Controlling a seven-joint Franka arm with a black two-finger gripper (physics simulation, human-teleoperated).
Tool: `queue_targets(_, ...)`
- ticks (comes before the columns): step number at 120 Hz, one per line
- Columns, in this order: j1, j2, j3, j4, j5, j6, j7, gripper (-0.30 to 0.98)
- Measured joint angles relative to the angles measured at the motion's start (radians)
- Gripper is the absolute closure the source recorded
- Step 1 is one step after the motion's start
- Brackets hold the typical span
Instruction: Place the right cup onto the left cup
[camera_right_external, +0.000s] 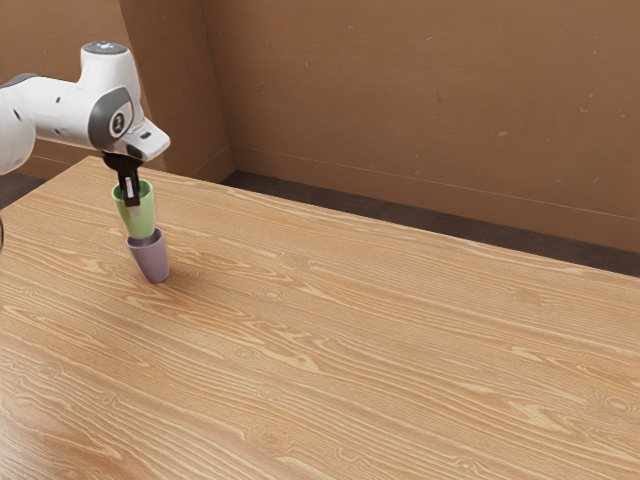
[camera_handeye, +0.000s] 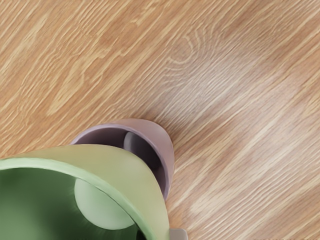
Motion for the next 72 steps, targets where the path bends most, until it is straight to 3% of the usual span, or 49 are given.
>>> queue_targets(72,0.013,0.068,0.0,0.026,-0.001,0.014,0.052,0.79)
